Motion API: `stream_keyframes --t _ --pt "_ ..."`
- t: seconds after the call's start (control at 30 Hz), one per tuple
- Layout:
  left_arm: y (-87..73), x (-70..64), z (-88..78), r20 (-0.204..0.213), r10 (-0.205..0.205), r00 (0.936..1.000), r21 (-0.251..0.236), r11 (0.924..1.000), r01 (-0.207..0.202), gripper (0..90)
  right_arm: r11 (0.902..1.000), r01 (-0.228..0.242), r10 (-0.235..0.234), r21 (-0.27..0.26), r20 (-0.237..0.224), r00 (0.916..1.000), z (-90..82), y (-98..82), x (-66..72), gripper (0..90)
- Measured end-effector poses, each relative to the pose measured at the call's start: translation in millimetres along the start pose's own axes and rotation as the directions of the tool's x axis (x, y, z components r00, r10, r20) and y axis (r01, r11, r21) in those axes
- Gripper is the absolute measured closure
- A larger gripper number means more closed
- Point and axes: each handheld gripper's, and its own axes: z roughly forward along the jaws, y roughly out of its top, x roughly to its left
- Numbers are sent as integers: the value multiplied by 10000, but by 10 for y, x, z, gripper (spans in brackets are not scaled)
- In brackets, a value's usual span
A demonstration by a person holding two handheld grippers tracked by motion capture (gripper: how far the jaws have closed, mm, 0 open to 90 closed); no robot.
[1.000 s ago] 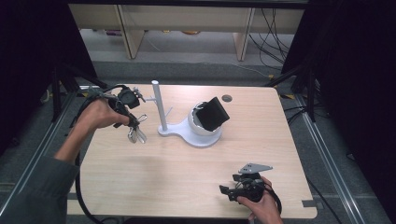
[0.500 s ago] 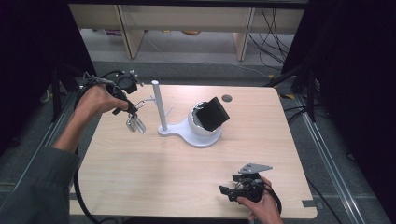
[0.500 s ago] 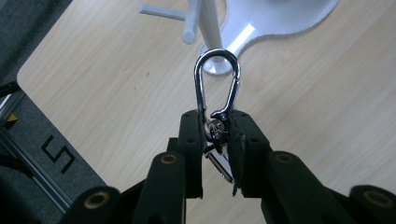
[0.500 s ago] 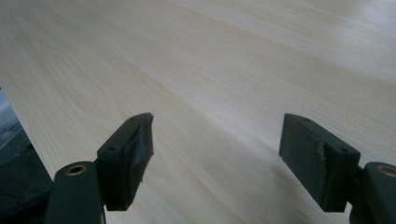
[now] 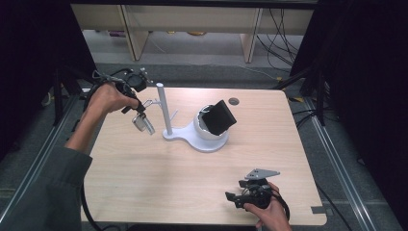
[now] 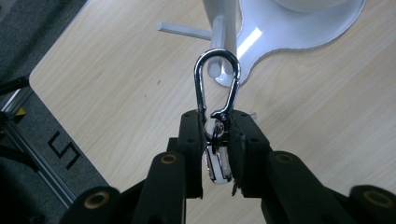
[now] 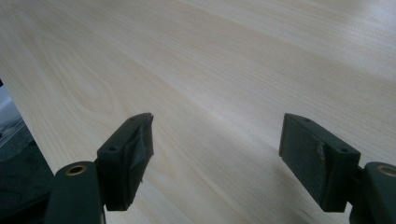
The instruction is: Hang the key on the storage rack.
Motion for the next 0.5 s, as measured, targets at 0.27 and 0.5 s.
stream_keyframes --t 0.27,0.5 --pt "53 10 50 -78 -123 9999 -4 9999 123 752 9997 215 -215 -135 21 9998 1 -3 -4 268" --pt "88 24 110 -52 -189 9998 38 9998 189 752 10000 -45 44 -30 -196 9998 3 1 9 268"
